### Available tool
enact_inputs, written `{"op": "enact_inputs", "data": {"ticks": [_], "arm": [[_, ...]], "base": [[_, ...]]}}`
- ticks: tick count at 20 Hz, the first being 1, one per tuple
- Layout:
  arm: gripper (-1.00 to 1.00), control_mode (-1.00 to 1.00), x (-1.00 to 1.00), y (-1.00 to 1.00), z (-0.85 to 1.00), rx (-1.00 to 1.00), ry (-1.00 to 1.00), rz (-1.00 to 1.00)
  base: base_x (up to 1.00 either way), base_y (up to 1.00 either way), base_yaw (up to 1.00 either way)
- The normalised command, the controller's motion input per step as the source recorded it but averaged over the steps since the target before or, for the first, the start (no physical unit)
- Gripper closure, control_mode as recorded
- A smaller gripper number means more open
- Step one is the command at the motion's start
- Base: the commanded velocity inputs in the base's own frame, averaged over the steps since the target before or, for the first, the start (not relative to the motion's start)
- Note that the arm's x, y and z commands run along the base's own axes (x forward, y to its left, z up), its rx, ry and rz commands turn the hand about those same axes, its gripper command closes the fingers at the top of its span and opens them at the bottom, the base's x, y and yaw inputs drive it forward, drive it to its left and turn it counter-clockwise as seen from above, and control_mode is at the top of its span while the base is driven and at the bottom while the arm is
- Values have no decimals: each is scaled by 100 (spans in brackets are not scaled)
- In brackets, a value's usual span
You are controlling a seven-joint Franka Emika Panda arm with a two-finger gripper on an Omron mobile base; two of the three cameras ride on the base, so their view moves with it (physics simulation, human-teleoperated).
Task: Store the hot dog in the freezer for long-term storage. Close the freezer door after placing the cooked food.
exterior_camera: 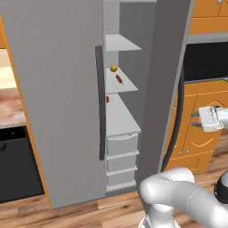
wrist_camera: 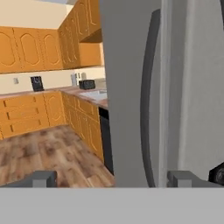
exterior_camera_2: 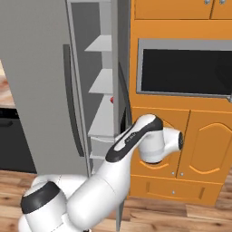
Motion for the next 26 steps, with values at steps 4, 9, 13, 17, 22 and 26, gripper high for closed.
{"op": "enact_inputs", "data": {"ticks": [4, 9, 13, 17, 22, 26], "arm": [[-100, -100, 38, 0, 0, 0, 0, 17], [-100, -100, 28, 0, -1, 0, 0, 16], [-100, -100, 28, 0, -1, 0, 0, 15], [-100, -100, 29, 0, 0, 0, 0, 14], [-100, -100, 23, 0, 0, 0, 0, 11], [-100, -100, 15, 0, 0, 0, 0, 8]], "base": [[0, 0, 0], [0, 0, 0], [0, 0, 0], [0, 0, 0], [0, 0, 0], [0, 0, 0]]}}
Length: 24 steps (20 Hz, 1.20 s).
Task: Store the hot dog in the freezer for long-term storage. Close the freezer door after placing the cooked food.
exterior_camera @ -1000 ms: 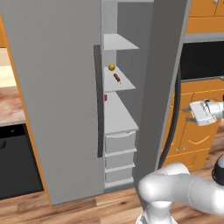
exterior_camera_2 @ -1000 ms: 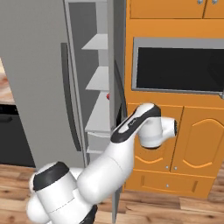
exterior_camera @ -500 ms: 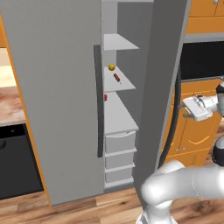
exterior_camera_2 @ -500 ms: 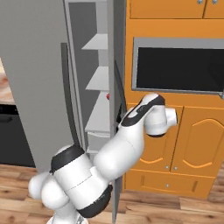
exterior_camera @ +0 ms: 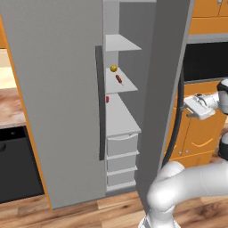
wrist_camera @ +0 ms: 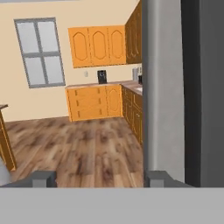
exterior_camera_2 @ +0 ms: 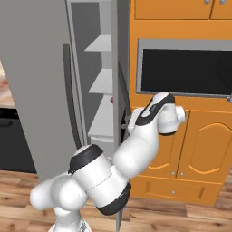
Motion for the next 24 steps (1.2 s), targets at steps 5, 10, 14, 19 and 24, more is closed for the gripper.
{"op": "enact_inputs", "data": {"ticks": [5, 10, 14, 19, 24], "arm": [[-100, -100, 0, 0, 0, 0, 0, 1], [-100, -100, -22, -3, 0, 0, -3, 0], [-100, -100, -8, 0, 4, 0, -4, 0], [-100, -100, -15, 0, 18, 0, -3, -1], [-100, -100, -15, -14, 20, 0, 0, -11]], "base": [[0, 0, 0], [0, 0, 0], [0, 0, 0], [0, 0, 0], [0, 0, 0]]}}
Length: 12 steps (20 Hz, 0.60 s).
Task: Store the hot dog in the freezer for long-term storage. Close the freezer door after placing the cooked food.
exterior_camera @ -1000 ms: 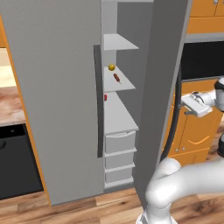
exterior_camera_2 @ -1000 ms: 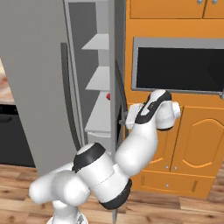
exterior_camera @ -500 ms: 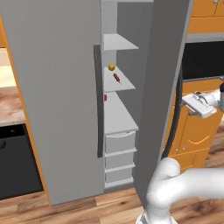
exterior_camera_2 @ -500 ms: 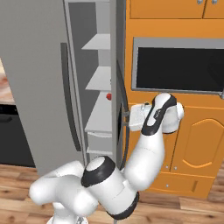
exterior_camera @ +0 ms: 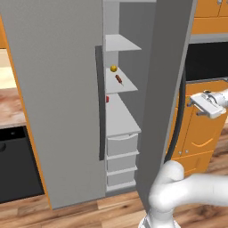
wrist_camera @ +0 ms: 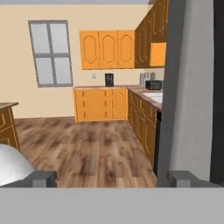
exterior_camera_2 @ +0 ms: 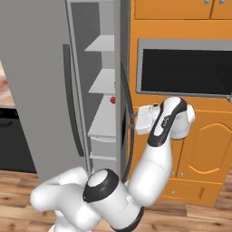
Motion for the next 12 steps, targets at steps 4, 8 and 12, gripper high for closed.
{"op": "enact_inputs", "data": {"ticks": [4, 8, 12], "arm": [[-100, -100, -12, -24, 17, 0, 0, -15], [-100, -100, 2, -19, 0, 0, -2, -13], [-100, -100, 38, -6, 0, 0, 0, -6]], "base": [[0, 0, 0], [0, 0, 0], [0, 0, 0]]}}
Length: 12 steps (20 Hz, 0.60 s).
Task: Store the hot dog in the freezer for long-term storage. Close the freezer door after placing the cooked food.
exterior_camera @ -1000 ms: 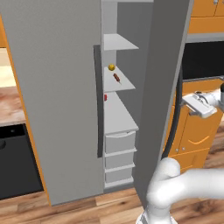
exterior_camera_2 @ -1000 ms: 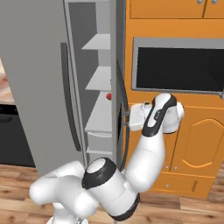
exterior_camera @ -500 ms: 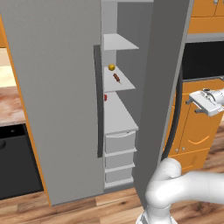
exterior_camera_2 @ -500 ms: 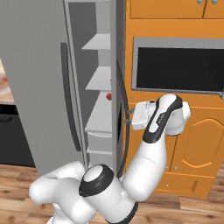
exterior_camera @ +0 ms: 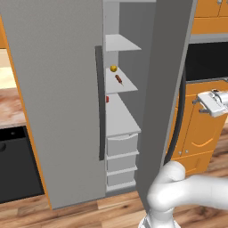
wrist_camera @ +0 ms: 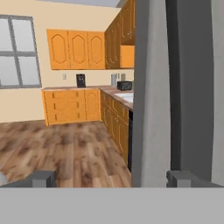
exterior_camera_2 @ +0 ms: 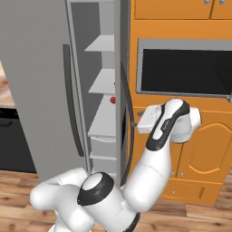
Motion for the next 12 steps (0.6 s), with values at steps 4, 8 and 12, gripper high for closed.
{"op": "enact_inputs", "data": {"ticks": [4, 8, 12], "arm": [[-100, -100, 50, 0, 0, 0, 0, 2], [-100, -100, 48, 0, 0, 1, 0, 8], [-100, -100, 39, -2, 0, 2, 0, 10]], "base": [[0, 0, 0], [0, 0, 0], [0, 0, 0]]}}
